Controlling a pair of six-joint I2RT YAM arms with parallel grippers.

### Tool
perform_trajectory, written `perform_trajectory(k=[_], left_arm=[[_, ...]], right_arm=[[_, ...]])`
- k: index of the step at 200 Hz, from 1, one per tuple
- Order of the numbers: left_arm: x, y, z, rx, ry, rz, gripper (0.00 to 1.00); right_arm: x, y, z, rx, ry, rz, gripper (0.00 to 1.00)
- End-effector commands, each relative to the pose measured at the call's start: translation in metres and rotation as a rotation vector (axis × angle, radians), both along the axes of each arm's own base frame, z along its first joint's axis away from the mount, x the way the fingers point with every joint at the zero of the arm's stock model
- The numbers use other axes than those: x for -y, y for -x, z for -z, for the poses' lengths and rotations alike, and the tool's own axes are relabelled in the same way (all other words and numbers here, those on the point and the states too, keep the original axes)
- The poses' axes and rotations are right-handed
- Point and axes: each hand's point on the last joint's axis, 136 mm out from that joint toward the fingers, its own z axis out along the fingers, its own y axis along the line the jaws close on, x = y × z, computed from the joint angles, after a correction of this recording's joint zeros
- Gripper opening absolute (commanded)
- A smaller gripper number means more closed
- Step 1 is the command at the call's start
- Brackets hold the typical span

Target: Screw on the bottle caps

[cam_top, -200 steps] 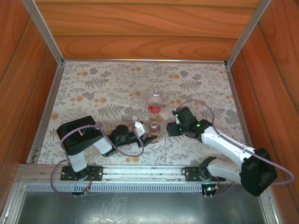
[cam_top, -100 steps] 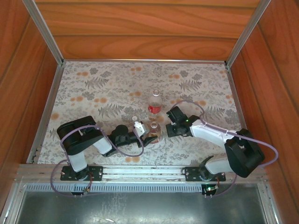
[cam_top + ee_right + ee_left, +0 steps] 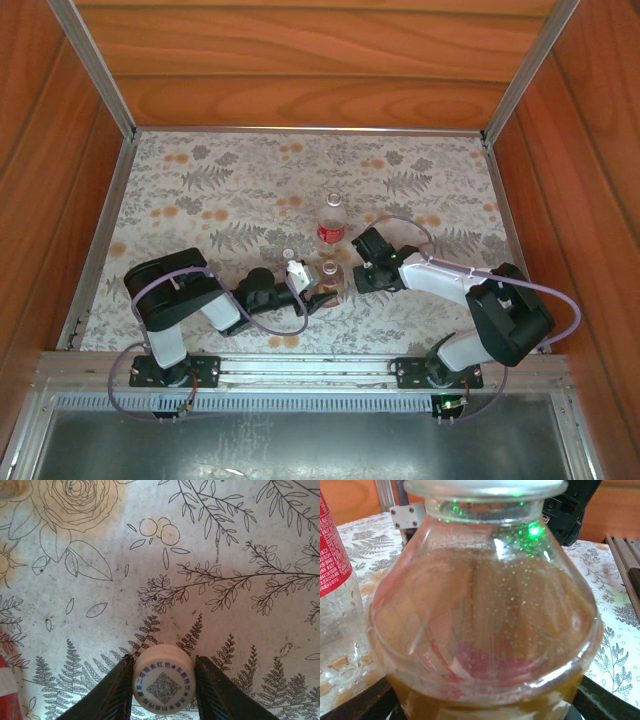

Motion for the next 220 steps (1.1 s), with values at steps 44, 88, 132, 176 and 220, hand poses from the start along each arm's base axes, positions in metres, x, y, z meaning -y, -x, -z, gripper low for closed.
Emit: perform_trajectory(k=[44, 88, 132, 176, 220], left_arm=[[0.003, 0.004, 0.008, -0.019, -0.008, 0.012, 0.66], [0.009, 0.002, 0.011, -0.021, -0.011, 0.025, 0.66], [0.016, 0.001, 0.011, -0.015, -0.008, 0.042, 0.66], [0.018, 0.001, 0.016, -0.021, -0.015, 0.047, 0.66], [0.019, 0.002, 0.019, -0.022, -0.022, 0.054, 0.66]], right_arm=[[-0.001, 0.001, -0.018, 0.020, -0.018, 0.016, 0.37], [0.013, 0.016, -0.048, 0.027, -0.022, 0.030, 0.37], [0.018, 0.030, -0.094, 0.013, -0.026, -0.018, 0.37], [0.009, 0.026, -0.150, 0.036, -0.045, -0.087, 0.38], [-0.011, 0.022, -0.188, 0.048, -0.030, -0.170, 0.38]])
